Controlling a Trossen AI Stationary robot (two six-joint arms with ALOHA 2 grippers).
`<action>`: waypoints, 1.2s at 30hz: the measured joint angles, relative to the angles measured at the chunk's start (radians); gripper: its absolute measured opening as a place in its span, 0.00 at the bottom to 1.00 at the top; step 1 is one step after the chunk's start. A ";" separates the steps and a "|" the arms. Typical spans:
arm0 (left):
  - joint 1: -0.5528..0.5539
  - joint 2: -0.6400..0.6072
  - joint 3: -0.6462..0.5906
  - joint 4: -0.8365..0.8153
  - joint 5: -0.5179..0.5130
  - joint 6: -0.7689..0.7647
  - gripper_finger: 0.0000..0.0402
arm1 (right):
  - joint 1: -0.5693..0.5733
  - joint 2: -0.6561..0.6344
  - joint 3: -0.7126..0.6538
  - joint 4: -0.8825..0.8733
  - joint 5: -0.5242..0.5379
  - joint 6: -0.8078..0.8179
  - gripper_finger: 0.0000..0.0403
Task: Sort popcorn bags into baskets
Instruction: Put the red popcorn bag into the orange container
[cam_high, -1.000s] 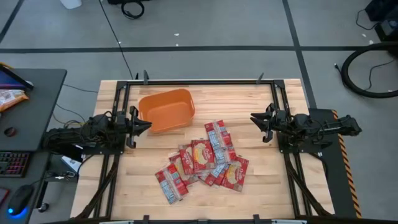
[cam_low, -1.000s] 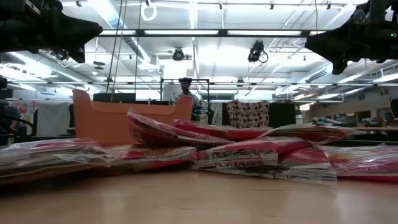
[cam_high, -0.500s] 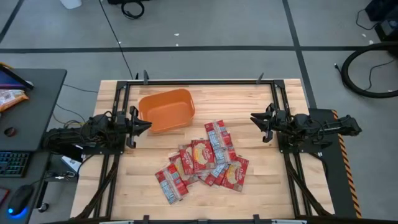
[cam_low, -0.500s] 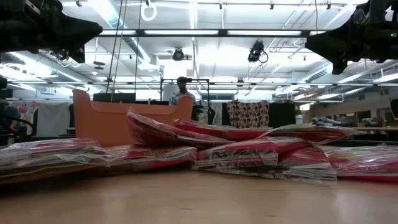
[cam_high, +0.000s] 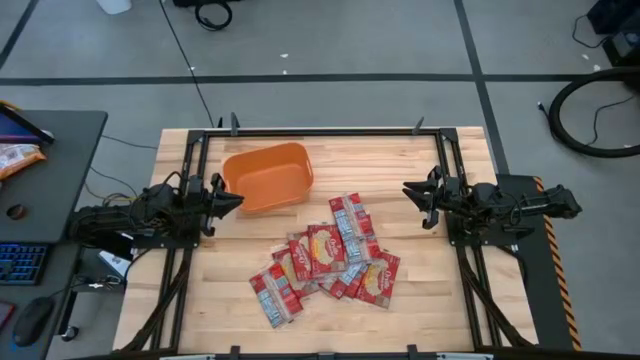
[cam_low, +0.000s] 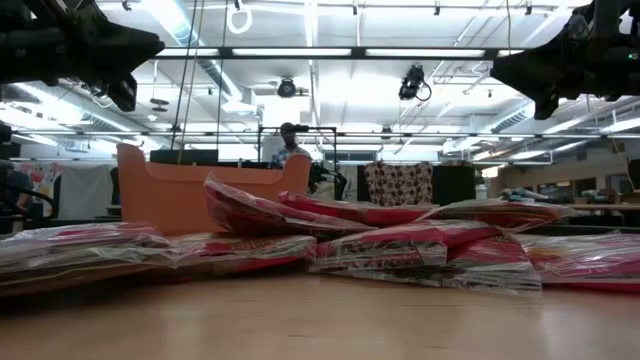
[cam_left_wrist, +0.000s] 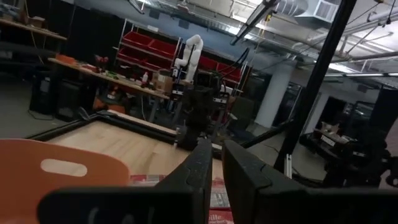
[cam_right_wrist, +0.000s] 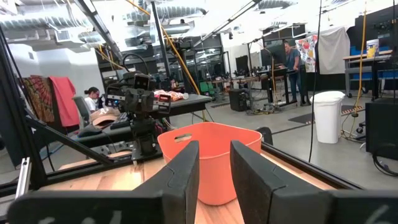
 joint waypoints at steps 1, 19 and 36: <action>-0.002 0.000 0.000 -0.004 0.000 -0.022 0.11 | 0.000 0.000 0.000 0.000 0.000 0.000 0.24; -0.065 0.449 0.000 0.210 0.066 -0.049 0.11 | 0.000 0.000 0.000 0.001 0.000 0.000 0.24; -0.232 0.861 0.204 0.218 -0.022 0.056 0.11 | 0.000 0.000 0.000 0.001 0.000 0.000 0.24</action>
